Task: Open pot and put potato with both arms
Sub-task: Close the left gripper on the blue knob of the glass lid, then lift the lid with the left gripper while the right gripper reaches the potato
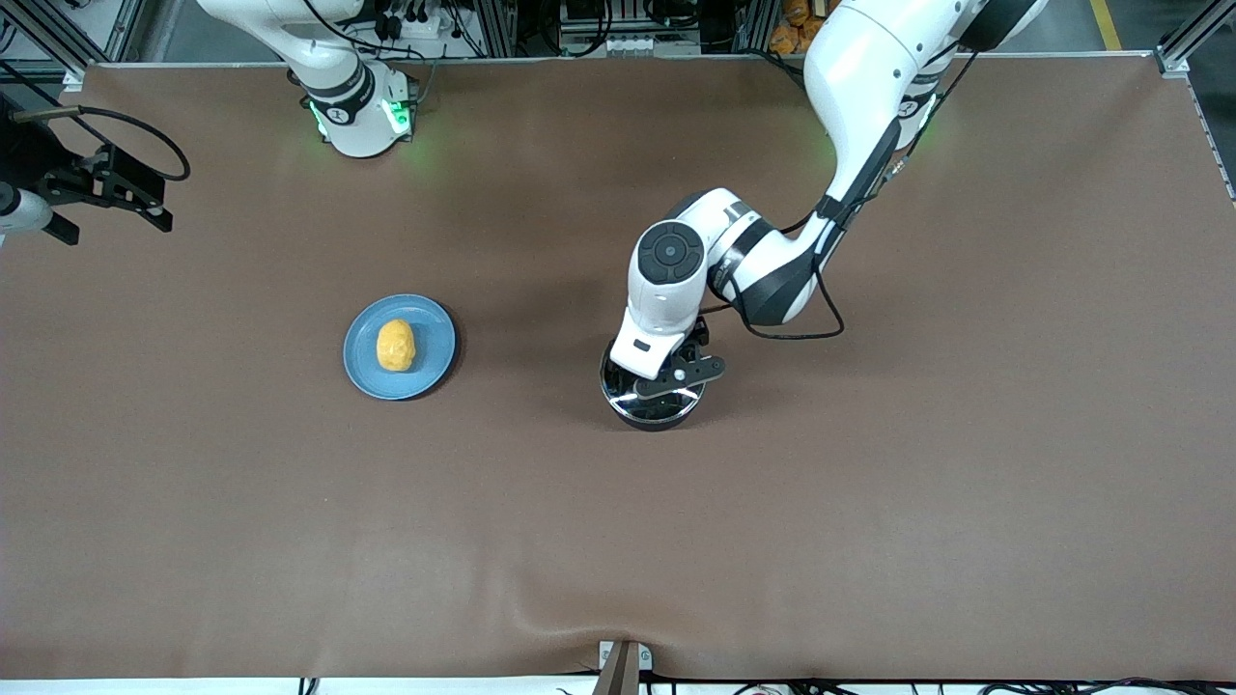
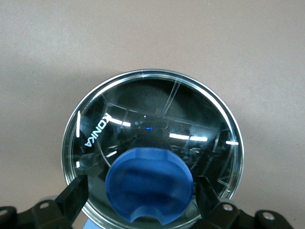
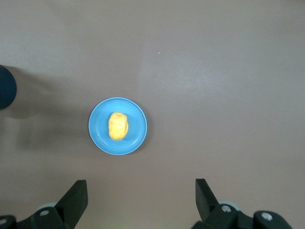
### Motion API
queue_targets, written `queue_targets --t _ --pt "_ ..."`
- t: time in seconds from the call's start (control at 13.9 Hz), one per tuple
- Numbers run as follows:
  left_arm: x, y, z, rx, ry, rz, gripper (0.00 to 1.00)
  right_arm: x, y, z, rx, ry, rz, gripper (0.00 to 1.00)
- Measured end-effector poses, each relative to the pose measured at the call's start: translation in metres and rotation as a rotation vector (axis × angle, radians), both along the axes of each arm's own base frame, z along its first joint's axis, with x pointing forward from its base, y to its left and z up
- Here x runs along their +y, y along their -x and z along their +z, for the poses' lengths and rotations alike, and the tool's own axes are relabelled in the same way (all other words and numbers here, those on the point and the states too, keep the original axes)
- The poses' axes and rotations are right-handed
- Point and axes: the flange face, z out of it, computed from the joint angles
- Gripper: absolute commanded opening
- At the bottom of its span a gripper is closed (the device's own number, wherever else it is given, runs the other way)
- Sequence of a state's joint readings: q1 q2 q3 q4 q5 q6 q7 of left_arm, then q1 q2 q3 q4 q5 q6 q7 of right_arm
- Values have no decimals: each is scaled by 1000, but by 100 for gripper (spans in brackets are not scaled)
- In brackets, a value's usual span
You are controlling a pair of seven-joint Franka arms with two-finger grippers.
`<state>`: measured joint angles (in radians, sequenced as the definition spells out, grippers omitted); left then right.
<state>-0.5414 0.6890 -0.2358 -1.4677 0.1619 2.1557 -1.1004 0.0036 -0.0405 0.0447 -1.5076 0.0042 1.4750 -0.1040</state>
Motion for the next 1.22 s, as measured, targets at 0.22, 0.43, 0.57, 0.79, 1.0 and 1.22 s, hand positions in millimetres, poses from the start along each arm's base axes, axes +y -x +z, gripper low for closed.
queue_targets --t 0.22,0.43,0.57,0.79,1.0,1.22 --pt "0 0 1 -3 3 0 56 0 0 0 0 -1 0 100" --pt "-1 -1 1 -6 5 1 50 0 0 0 0 -1 0 100" --pt "-1 -1 1 -6 5 3 50 0 0 0 0 -1 0 100" --pt "-1 -5 9 -17 15 21 50 0 0 0 1 -1 0 100" --pt "1 -13 43 -59 41 37 50 -3 -2 -3 7 -1 -5 100" --pt "26 -27 85 -84 38 77 50 -4 -14 -22 39 -1 -7 100"
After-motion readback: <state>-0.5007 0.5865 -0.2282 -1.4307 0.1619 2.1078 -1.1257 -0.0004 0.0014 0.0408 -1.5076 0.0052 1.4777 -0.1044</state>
